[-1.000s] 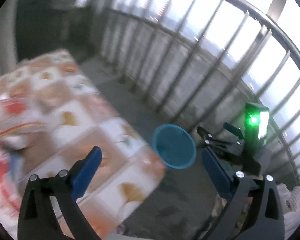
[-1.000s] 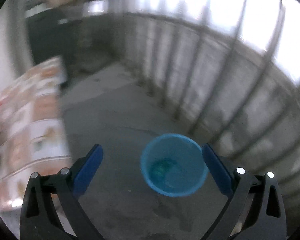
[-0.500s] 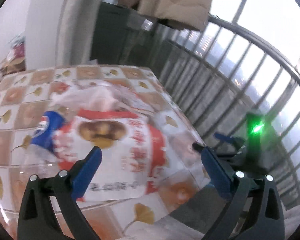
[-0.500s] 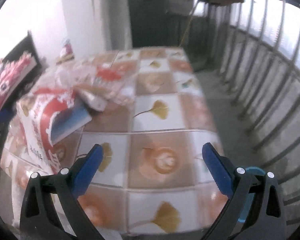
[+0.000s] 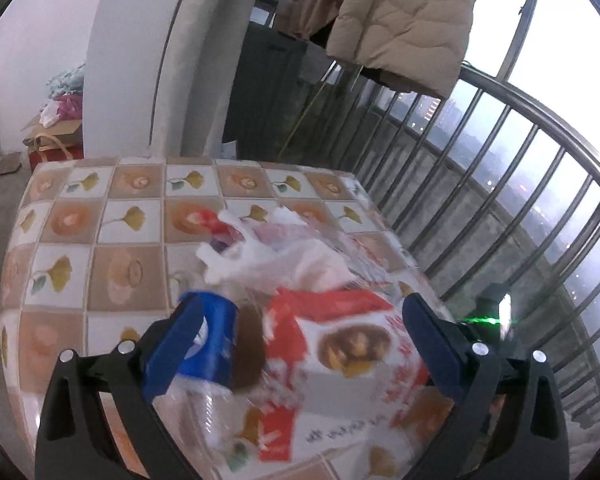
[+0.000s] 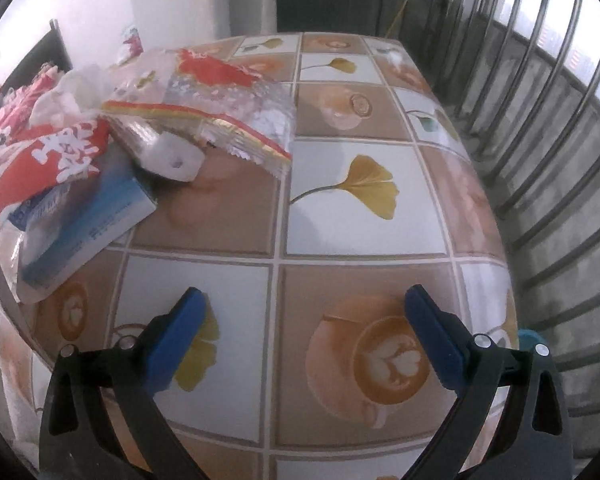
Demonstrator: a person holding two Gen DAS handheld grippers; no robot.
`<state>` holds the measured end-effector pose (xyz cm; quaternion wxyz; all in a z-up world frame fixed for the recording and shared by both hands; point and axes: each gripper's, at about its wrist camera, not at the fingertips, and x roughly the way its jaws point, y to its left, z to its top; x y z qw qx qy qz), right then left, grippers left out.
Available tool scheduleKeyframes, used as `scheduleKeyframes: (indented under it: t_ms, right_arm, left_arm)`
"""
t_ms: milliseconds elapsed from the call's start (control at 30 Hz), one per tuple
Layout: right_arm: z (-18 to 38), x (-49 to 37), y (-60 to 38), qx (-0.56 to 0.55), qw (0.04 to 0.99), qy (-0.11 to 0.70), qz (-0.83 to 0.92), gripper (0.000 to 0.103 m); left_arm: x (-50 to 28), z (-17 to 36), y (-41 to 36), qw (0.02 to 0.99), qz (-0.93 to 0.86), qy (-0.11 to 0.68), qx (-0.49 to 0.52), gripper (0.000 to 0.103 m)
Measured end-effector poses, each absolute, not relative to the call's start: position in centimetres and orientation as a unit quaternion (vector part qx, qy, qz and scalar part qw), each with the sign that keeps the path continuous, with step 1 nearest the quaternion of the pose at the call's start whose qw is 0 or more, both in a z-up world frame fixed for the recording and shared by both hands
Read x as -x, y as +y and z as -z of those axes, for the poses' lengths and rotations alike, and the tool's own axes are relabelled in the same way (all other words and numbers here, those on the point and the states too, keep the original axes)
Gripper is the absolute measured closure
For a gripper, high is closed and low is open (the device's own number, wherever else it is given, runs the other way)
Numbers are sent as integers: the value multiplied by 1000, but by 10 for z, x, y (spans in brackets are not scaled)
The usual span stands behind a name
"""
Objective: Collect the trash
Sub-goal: 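Move both tools back to the table toward the white tissues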
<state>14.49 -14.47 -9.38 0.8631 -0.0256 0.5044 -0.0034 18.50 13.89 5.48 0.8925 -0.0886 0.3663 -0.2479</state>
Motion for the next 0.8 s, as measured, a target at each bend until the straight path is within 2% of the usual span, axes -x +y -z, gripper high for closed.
scheduleKeyframes:
  t_ms: [133,267,400,600,800]
  right_arm:
    - [94,-147,-144,28,862,505,-2,6]
    - [94,-156,-143,30,849,528,-4,6]
    - [91,-164,-147,17,838,546,2,7]
    - [62,-167,-171,-67,857,511,-5,21]
    - [28,-170,-177,-118,876,467,-26,30]
  left_arm:
    - [-217,-50,137,888,253,377,72,7]
    - [-242,-40,130,880,256,396,53,24]
    - [-261,-25,118,864,257,432,28,29]
    - [-276,-6,108,854,232,466,-21,45]
    - [-280,-7,116,855,227,466,-14,71]
